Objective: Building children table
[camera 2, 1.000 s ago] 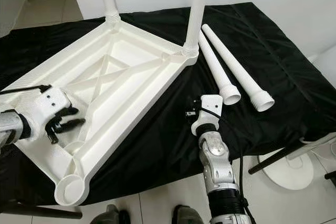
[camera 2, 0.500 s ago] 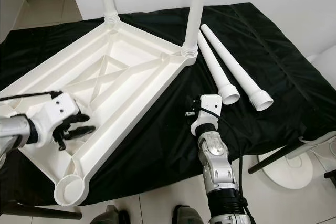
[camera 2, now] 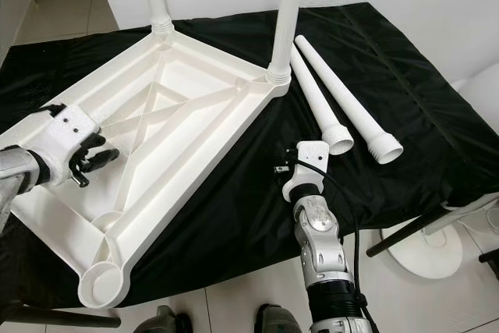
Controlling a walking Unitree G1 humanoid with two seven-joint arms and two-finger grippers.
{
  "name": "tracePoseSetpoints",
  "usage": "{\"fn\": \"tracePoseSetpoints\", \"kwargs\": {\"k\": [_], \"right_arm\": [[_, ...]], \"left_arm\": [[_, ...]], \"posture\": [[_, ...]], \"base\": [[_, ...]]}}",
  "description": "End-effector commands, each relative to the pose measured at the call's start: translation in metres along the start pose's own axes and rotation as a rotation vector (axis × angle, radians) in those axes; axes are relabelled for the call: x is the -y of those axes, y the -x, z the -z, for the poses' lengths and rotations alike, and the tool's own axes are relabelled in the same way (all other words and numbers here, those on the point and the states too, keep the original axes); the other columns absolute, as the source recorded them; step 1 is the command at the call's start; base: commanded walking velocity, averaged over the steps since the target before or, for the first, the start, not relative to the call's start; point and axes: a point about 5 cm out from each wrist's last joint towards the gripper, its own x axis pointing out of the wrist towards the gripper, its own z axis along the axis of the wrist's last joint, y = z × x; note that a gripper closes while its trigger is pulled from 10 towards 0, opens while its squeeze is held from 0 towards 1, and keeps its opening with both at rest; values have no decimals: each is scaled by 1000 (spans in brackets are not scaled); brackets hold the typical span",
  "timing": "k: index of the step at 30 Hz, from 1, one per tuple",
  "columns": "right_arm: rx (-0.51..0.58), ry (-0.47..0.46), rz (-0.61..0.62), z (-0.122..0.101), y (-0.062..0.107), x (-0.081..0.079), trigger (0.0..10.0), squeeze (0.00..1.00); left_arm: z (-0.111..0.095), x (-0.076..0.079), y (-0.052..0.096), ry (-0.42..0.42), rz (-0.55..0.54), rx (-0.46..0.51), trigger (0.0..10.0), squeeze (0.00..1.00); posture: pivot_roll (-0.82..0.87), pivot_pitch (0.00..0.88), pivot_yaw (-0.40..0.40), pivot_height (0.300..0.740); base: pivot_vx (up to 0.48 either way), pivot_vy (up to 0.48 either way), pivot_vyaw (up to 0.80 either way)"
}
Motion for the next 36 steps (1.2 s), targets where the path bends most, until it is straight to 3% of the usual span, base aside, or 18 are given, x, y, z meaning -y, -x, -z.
{"fn": "tracePoseSetpoints", "kwargs": {"k": [1, 5, 9, 11, 25, 33, 36], "right_arm": [[-13, -4, -5, 4, 1, -2, 10000, 0], [-13, -4, -6, 4, 0, -2, 10000, 0], [-10, 1, -8, 3, -1, -1, 10000, 0], [-10, 2, -9, 3, -1, -1, 10000, 0], [-14, -1, -23, 5, -1, -5, 10000, 0], [-17, 0, -27, 6, -1, -6, 10000, 0], [-22, 2, -32, 8, 0, -6, 10000, 0]], "left_arm": [[11, 6, -3, -47, 0, -58, 10000, 0], [15, 10, -4, -70, 22, -75, 10000, 0], [14, 31, -4, -108, 199, -50, 10000, 0], [12, 37, -3, -106, 234, -31, 10000, 0], [-17, 51, -9, -65, 254, 99, 10000, 0], [-18, 37, -16, -56, 140, 121, 10000, 0], [-26, 15, -8, -40, 53, 233, 10000, 0]], "posture": [[-62, 103, 47, 740], [-62, 103, 47, 740], [-62, 93, 45, 740], [-61, 90, 45, 740], [-61, 79, 49, 740], [-59, 75, 48, 740], [-56, 74, 48, 740]], "base": [[0, 0, 0], [0, 0, 0], [0, 0, 0], [0, 0, 0], [0, 0, 0], [0, 0, 0], [0, 0, 0]]}}
